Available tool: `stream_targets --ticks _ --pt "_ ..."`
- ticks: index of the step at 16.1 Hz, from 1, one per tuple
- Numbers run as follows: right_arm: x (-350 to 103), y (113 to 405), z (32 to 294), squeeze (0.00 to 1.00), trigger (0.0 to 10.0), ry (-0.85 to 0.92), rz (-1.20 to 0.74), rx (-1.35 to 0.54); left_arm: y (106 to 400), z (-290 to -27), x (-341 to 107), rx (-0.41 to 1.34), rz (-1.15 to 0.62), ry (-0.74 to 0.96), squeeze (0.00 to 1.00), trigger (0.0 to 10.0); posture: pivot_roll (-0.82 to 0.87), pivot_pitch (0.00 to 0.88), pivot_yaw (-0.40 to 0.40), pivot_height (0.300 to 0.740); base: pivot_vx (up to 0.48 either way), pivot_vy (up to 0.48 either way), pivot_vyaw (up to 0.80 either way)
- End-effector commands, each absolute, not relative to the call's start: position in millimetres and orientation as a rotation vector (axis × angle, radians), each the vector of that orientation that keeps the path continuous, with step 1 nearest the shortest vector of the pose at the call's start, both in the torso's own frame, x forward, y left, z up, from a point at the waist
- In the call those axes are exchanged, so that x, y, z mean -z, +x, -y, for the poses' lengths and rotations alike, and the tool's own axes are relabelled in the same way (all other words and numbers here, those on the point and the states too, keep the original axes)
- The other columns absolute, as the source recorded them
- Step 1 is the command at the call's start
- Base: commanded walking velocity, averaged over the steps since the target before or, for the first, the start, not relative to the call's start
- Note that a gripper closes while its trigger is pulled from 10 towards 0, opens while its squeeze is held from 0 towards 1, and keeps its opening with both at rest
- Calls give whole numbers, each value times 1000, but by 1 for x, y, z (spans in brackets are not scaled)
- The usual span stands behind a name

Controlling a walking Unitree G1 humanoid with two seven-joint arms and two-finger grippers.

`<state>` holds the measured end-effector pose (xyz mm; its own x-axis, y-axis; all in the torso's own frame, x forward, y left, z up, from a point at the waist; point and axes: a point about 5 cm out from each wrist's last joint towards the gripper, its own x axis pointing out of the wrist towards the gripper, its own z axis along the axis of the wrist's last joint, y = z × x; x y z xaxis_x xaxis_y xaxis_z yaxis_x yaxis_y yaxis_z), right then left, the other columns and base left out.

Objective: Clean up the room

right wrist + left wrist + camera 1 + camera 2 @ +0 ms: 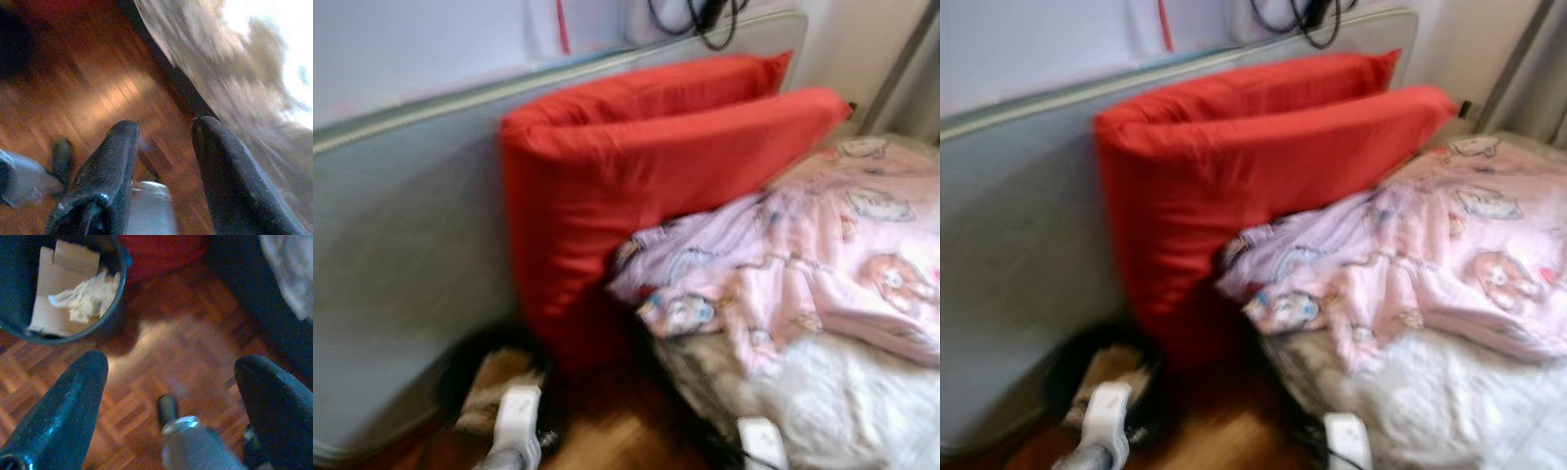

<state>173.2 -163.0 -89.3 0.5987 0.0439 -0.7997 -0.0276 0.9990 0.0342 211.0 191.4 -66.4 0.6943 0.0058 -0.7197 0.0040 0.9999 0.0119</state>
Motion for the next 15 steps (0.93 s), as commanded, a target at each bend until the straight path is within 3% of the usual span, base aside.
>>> stream_targets --ticks 1,15 --pt "92 164 175 0 10000 17 -952 -8 218 -186 63 6 -784 3 0 10000 6 0 0 740 262 0 0" --pt "92 164 176 0 10000 35 -947 6 220 -189 61 -9 -776 -5 0 10000 4 0 1 740 269 0 0"
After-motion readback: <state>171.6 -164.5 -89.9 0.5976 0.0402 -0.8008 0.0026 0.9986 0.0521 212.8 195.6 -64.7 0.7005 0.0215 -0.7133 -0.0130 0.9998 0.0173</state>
